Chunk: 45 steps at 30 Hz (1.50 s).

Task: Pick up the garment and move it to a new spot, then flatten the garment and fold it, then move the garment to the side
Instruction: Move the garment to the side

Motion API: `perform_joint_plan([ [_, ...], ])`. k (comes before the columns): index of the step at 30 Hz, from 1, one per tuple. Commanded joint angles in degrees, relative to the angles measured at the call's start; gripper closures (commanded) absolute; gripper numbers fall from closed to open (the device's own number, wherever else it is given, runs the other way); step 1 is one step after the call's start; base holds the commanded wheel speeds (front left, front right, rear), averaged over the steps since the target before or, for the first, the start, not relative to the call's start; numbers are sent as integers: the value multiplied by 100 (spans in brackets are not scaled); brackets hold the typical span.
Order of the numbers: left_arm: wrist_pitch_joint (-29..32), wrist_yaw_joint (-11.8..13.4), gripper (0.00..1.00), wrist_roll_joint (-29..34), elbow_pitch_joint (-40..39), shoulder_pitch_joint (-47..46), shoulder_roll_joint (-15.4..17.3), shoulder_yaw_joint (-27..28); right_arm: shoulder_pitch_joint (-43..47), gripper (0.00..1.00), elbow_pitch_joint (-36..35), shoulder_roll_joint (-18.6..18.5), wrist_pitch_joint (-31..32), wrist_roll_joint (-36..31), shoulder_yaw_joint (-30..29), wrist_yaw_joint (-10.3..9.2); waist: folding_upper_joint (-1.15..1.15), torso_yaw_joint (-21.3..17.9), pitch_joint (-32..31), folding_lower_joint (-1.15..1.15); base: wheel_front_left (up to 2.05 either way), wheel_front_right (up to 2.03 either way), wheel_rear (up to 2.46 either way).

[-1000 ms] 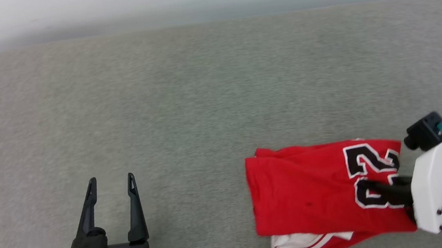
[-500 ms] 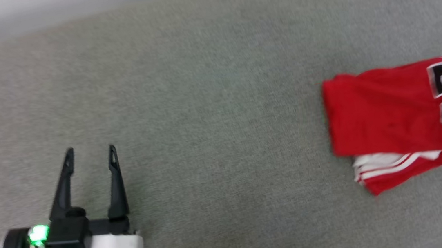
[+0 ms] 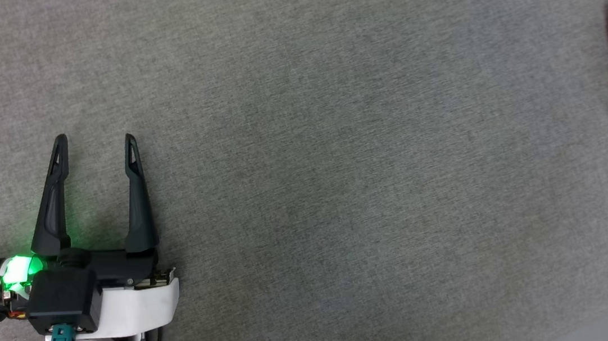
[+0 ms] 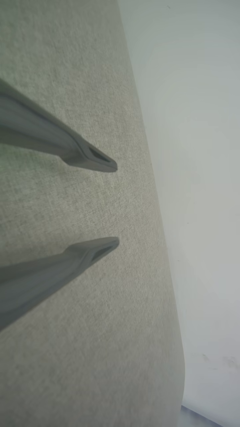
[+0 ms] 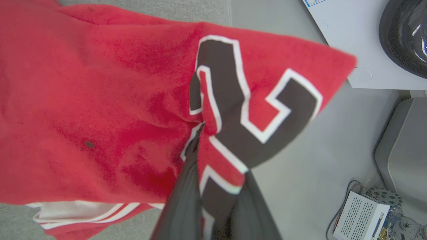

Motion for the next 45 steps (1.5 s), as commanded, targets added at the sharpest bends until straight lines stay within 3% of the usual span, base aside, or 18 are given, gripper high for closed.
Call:
perform_joint_plan([
  [1,15,49,0,-27,66,-89,29,15,-111,100,127,99,-86,-195,-75,-9,0,79,95,-1,0,0,0],
  [6,16,97,0,-63,18,-52,9,-23,-150,100,287,345,-211,-412,-203,-8,0,141,61,-1,0,0,0],
  [7,16,108,0,-71,19,-41,-12,-38,-116,93,337,418,-221,-458,-220,-8,0,155,19,-1,0,0,0],
  [8,16,121,0,-81,29,-21,-36,-56,-77,62,375,485,-225,-512,-235,-8,0,170,-40,-1,0,0,0],
  [9,15,135,0,-95,44,9,-64,-77,-51,0,418,538,-281,-588,-284,-8,0,188,-116,-1,0,0,0],
  [14,3,223,0,-171,148,249,-249,-170,139,0,668,585,-1142,-1637,-768,-9,0,408,-930,-1,0,0,0],
  [20,-2,310,0,-246,213,637,-410,-139,202,0,430,858,-2547,-2806,-1501,-9,0,652,-1672,-1,0,0,0],
  [25,-2,331,0,-311,280,983,-522,-108,326,0,30,1468,-3726,-3560,-2153,-9,0,877,-2158,-1,0,0,0],
  [30,-2,336,0,-308,388,1223,-583,-106,570,0,-561,2239,-4639,-4087,-2445,-8,0,1094,-2496,-1,0,0,0],
  [39,-2,278,0,-385,604,1404,-688,-11,1571,0,-1698,3834,-5048,-4103,-2300,-8,0,1402,-2908,-1,0,0,0],
  [45,-2,199,0,-386,748,1508,-723,16,2495,0,-2269,4531,-5055,-3891,-2055,-8,0,1570,-3101,-1,0,0,0],
])
